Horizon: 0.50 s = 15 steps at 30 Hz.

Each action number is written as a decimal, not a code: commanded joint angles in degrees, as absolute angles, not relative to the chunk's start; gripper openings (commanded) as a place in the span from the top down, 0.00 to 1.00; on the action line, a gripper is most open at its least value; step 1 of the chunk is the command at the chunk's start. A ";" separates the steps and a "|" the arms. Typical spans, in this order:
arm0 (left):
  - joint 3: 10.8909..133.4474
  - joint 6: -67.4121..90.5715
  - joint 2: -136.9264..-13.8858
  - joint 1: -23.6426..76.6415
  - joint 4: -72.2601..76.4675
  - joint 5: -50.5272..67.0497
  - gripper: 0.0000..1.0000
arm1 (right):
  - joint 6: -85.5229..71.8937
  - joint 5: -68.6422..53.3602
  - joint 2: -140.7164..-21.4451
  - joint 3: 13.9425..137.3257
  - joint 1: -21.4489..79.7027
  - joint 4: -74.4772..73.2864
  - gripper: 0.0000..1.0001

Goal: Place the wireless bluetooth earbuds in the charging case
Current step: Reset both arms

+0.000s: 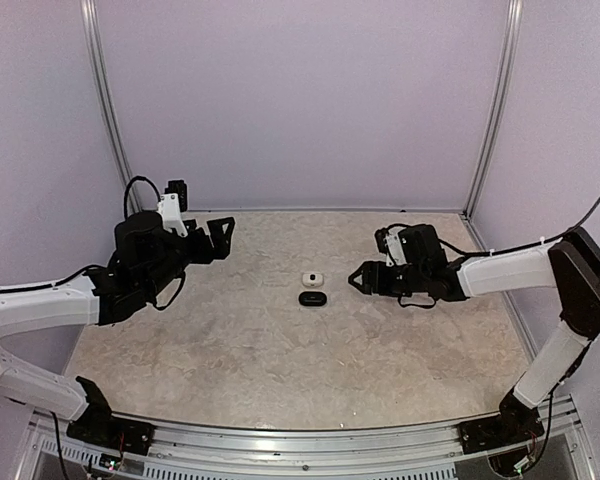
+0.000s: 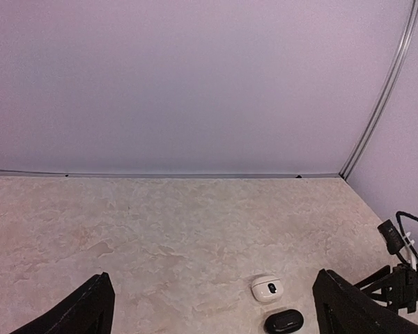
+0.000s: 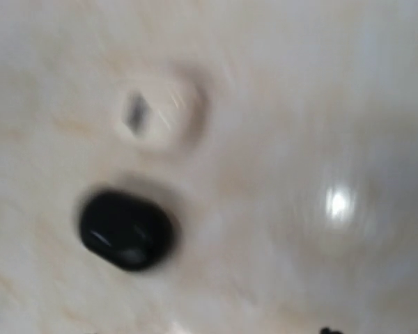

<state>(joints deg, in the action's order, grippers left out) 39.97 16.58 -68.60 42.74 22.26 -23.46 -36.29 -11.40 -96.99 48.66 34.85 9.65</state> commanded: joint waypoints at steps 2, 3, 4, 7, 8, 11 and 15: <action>45.22 18.06 -70.74 37.83 17.92 -14.97 0.01 | -26.29 -9.35 -84.78 46.75 30.90 13.20 0.27; 46.43 17.84 -71.31 37.16 16.61 -14.82 0.01 | -25.17 -9.29 -82.65 46.20 29.72 13.77 0.24; 47.44 17.70 -71.68 36.60 15.20 -14.63 0.01 | -24.20 -8.98 -80.67 45.76 28.63 14.28 0.21; 49.47 18.90 -73.35 34.63 12.23 -12.31 0.01 | -20.97 -7.93 -73.80 44.50 24.67 15.37 0.01; 49.28 19.51 -73.42 34.44 12.28 -11.87 0.01 | -20.40 -7.80 -73.03 44.21 24.26 15.35 0.01; 47.78 20.99 -73.07 34.20 12.93 -11.24 0.01 | -20.16 -5.80 -72.29 43.93 23.84 14.04 0.01; 45.05 22.29 -71.85 34.02 12.91 -12.21 0.01 | -22.56 -2.92 -73.23 42.56 23.86 12.94 0.00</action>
